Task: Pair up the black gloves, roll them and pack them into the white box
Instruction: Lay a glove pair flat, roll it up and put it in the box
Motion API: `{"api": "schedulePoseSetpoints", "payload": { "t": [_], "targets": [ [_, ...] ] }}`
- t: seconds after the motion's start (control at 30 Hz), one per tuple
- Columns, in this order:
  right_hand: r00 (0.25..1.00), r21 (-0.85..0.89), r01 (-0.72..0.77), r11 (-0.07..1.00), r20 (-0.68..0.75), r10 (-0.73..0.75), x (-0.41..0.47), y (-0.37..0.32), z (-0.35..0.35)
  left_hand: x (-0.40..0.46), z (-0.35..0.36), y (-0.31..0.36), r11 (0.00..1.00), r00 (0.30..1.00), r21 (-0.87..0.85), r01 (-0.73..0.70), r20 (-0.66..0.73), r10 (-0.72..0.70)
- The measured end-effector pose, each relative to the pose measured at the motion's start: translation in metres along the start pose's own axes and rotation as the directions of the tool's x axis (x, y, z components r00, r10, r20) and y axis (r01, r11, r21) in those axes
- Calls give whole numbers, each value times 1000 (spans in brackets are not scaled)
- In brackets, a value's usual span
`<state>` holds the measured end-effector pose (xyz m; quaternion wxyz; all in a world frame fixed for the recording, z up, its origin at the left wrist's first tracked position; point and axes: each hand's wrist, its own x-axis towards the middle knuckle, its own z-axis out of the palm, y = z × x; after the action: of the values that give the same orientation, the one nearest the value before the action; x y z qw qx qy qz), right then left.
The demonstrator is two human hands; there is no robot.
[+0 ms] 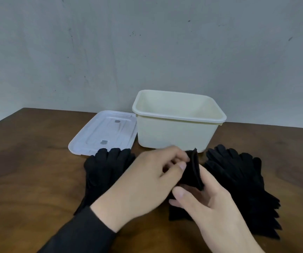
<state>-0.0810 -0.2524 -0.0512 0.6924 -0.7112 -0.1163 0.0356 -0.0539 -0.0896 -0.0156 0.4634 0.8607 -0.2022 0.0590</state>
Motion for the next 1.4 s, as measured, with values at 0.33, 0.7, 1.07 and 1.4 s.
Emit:
{"api": "schedulePoseSetpoints", "payload": {
  "t": [0.33,0.7,1.07,1.4],
  "targets": [
    [994,-462,9,887,-92,-58,38,-76,-47,-5,-10,-29,999,925,27,37,-380,-24],
    [960,-594,108,797,-147,-240,86,-84,-52,-1,-8,-42,991,896,77,112,-439,-67],
    [956,-800,289,526,268,-118,10,72,-46,-7,6,-42,816,996,576,-41,87,-11],
    [954,-778,300,552,244,-174,4,58,-57,-11,26,-55,726,948,657,-202,317,-23]
  ]
}}
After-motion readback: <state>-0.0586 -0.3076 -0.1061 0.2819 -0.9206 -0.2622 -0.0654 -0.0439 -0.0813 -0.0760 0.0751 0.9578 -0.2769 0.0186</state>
